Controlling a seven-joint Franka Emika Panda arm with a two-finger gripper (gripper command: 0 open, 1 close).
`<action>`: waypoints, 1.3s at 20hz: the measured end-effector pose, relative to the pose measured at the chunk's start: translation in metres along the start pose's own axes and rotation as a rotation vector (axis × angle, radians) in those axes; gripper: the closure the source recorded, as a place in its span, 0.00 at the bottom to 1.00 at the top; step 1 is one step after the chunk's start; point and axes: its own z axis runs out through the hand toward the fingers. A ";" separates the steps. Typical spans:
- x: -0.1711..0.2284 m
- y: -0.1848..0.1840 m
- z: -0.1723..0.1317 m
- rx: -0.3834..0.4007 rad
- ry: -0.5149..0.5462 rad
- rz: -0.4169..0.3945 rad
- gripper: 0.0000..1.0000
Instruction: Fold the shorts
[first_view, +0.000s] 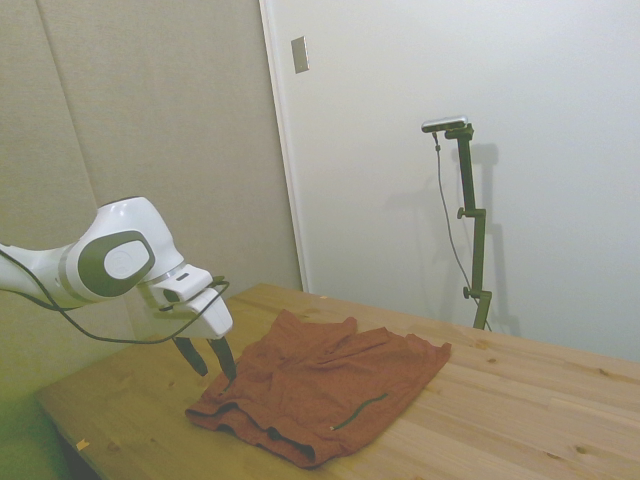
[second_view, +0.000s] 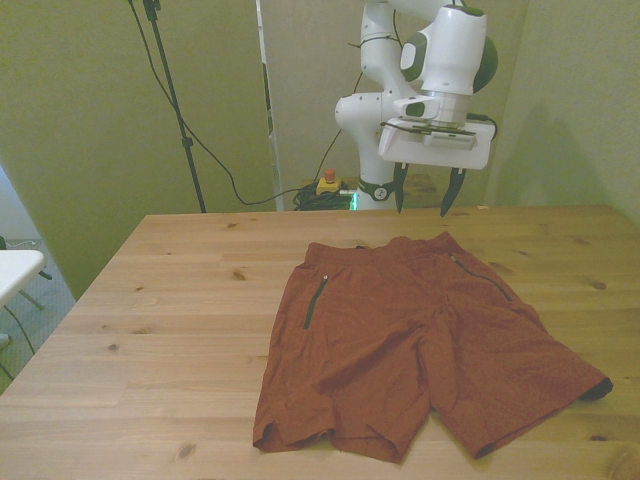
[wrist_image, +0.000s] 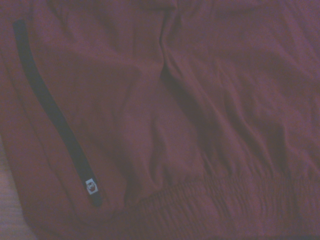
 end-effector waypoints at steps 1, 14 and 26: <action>-0.006 -0.008 -0.002 -0.015 0.048 -0.022 0.00; -0.086 -0.094 0.028 -0.221 0.420 -0.137 0.00; -0.111 -0.134 0.070 -0.245 0.355 -0.190 0.00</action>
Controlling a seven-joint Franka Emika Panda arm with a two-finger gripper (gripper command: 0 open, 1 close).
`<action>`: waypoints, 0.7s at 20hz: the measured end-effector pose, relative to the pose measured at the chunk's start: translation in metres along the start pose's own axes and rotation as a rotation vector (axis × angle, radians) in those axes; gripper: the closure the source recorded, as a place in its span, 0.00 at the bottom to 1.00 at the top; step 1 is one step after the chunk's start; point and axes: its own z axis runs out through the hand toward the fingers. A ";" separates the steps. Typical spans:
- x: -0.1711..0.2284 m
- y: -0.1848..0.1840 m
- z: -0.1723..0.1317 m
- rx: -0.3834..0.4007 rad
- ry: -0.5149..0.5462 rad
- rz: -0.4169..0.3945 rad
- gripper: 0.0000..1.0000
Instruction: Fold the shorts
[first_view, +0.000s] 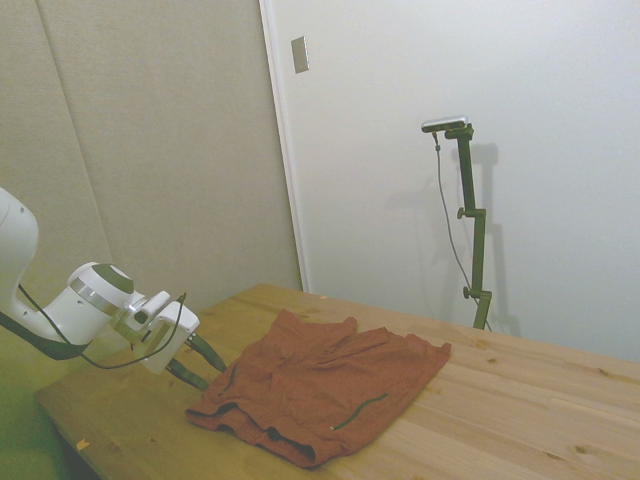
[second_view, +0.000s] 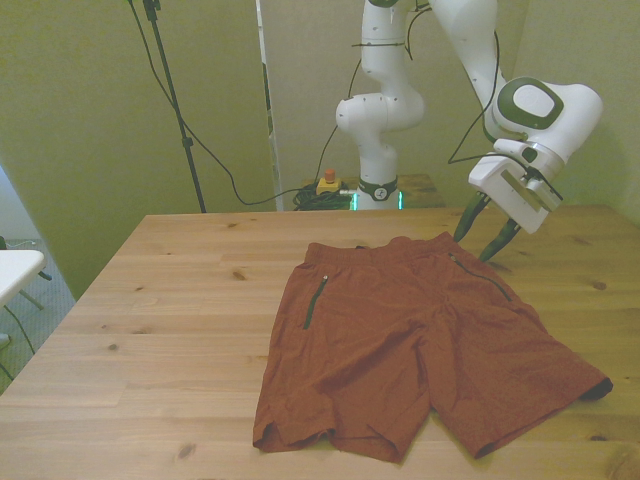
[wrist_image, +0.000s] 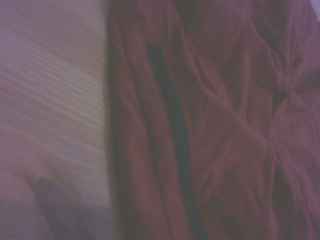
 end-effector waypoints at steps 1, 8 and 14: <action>0.001 -0.001 0.000 -0.001 0.000 0.001 0.00; 0.004 0.012 0.020 -0.133 0.024 -0.016 0.00; 0.008 0.015 0.032 -0.158 0.045 -0.029 0.00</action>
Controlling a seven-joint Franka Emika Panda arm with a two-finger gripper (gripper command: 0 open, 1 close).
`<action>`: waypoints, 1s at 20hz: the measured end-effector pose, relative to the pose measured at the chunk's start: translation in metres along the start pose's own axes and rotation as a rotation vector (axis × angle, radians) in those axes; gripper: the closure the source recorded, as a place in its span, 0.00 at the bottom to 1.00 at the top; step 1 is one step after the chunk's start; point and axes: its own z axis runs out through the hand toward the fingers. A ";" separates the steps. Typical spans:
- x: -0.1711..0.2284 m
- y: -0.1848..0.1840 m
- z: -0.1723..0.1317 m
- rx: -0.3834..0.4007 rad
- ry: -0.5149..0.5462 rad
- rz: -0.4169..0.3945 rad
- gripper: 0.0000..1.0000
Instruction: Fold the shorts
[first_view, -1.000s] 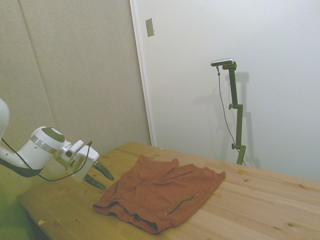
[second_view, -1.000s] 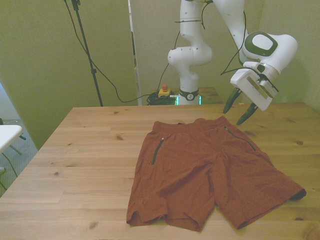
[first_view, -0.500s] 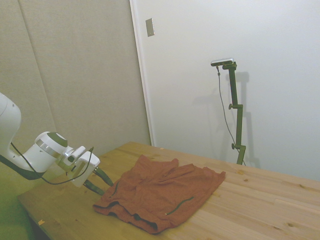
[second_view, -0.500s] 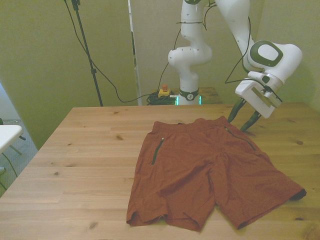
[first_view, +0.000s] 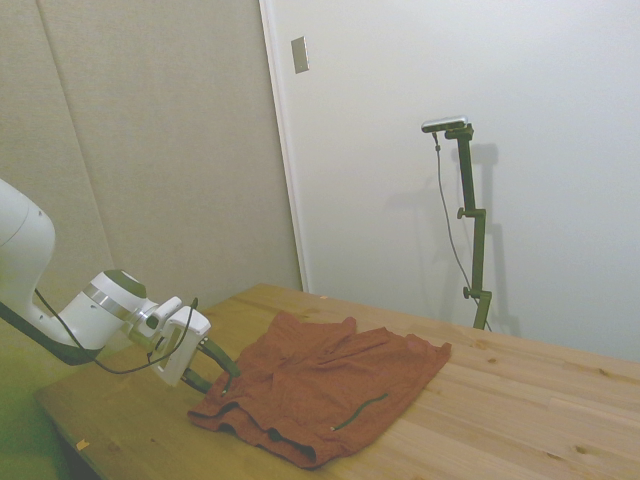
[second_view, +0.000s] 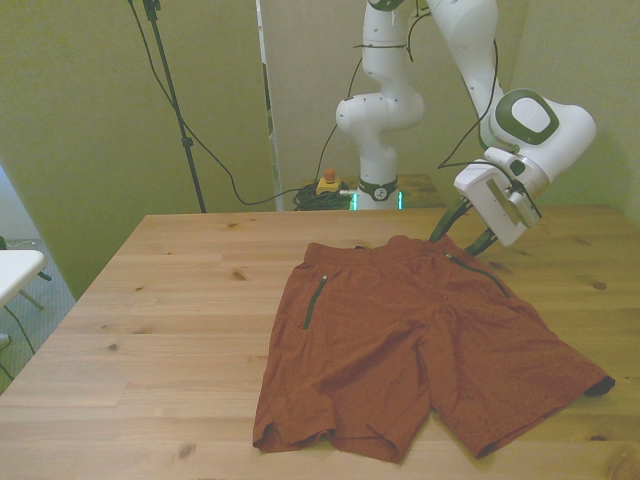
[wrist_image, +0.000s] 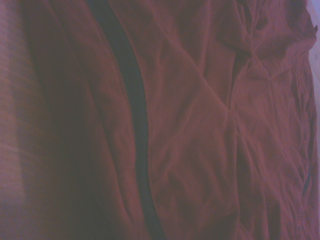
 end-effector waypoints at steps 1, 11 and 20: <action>0.000 0.000 0.000 0.001 0.000 0.000 1.00; 0.001 -0.008 -0.009 0.077 -0.011 0.010 1.00; -0.005 -0.010 -0.003 0.068 -0.020 -0.003 1.00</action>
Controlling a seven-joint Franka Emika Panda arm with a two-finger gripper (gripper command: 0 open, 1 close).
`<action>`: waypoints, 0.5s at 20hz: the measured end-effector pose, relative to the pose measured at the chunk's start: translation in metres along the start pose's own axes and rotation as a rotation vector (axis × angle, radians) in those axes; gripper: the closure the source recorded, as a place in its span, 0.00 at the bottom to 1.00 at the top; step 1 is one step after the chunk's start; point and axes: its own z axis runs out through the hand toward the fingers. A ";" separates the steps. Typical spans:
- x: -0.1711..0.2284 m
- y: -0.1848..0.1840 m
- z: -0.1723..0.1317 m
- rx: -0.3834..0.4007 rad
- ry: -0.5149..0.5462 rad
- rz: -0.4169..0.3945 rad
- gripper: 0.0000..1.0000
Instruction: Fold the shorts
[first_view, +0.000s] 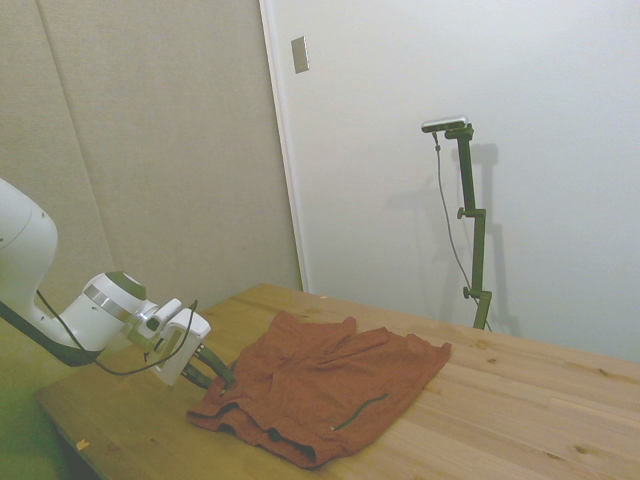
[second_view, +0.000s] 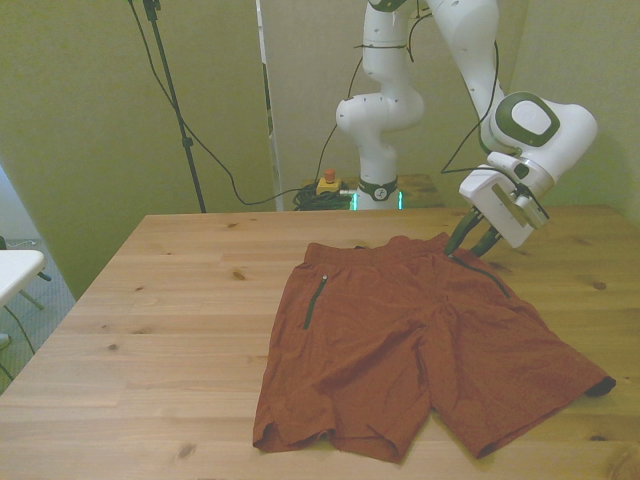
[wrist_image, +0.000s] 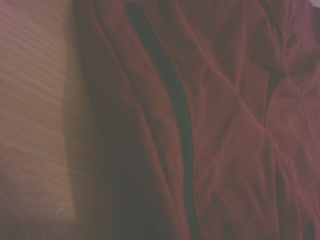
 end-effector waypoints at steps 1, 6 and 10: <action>0.000 0.000 0.000 -0.001 -0.001 0.000 1.00; 0.001 0.000 0.002 -0.003 -0.002 0.002 1.00; 0.002 0.001 0.002 -0.003 -0.003 0.005 1.00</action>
